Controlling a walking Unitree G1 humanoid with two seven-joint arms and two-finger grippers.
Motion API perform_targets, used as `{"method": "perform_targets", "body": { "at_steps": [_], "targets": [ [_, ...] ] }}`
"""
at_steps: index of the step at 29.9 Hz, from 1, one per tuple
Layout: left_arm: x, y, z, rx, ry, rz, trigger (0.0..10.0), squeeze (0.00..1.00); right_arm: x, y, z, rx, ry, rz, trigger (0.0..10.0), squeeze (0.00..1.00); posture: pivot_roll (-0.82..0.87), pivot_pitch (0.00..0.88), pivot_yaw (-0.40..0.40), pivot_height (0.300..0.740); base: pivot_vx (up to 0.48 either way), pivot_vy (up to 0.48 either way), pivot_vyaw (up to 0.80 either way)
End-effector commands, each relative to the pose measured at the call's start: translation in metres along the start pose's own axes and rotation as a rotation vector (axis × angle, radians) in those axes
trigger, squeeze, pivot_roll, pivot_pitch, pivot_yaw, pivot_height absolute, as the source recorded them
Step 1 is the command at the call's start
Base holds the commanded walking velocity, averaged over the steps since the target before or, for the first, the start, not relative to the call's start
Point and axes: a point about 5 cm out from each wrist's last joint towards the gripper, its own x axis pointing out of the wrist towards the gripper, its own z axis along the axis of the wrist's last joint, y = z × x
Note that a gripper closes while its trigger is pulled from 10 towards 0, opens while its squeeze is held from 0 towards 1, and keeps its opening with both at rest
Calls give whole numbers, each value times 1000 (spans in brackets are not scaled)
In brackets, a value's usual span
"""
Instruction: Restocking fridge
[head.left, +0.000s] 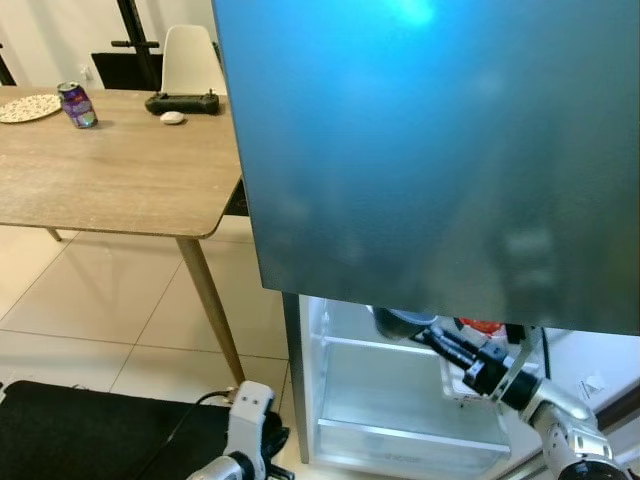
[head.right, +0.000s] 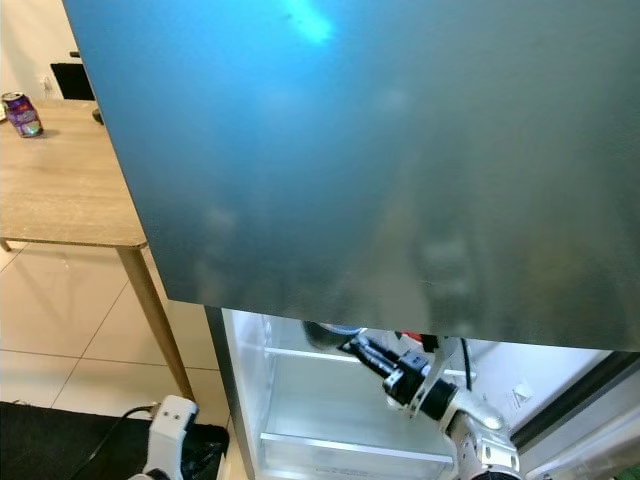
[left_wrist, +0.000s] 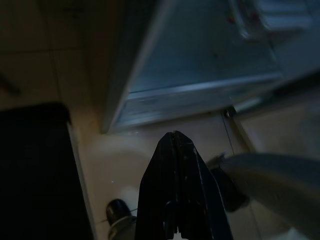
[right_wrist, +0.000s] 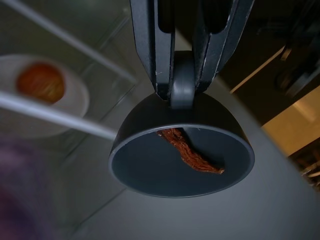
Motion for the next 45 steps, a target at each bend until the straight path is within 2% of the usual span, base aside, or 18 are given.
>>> {"method": "perform_targets", "body": {
  "at_steps": [1,4,7,9,12,22,23,25,27,30,35,37,38,45],
  "targets": [
    [0,0,4,62,-1,-30,10000,0,1,-2,9,-16,-22,-12,10000,0,-81,0,-18,740,0,0,0],
    [8,-9,18,181,-29,-108,10000,0,1,0,14,-51,6,1,10000,0,-81,0,-16,725,0,0,0],
    [8,-9,18,181,-29,-108,10000,0,1,0,14,-51,6,1,10000,0,-81,0,-16,725,0,0,0],
    [13,-12,27,225,-64,-127,10000,0,0,1,18,-62,16,-2,10000,0,-81,0,-14,715,0,0,0],
    [16,-15,35,243,-99,-133,10000,0,1,1,20,-73,22,-13,10000,0,-83,0,-10,705,0,0,0],
    [15,-15,32,242,-106,-104,10000,0,2,-4,20,-113,52,-89,10000,0,-83,0,-6,675,0,0,0],
    [13,-13,27,233,-93,-85,10000,0,-1,-7,12,-129,86,-137,10000,0,-82,0,-6,665,0,0,0],
    [13,-13,27,233,-93,-85,10000,0,-1,-7,12,-129,86,-137,10000,0,-82,0,-6,665,0,0,0],
    [11,-11,23,221,-81,-65,10000,0,-6,-7,-2,-126,146,-150,10000,0,-80,0,-6,650,0,0,0],
    [10,-11,21,217,-76,-61,10000,0,-8,-7,-5,-114,148,-151,10000,0,-80,0,-6,640,0,0,0],
    [10,-12,21,215,-80,-58,10000,0,-11,-4,-3,-107,135,-124,10000,0,-81,0,-4,620,0,0,0],
    [11,-13,23,216,-91,-60,10000,0,-11,0,1,-105,120,-85,10000,0,-81,0,-4,610,0,0,0],
    [13,-13,26,217,-104,-60,10000,0,-12,6,4,-101,104,-27,10000,0,-81,0,-4,600,0,0,0],
    [19,-18,41,224,-166,-74,10000,0,-12,15,22,-97,9,67,10000,0,-81,0,-4,590,0,0,0]
  ]
}}
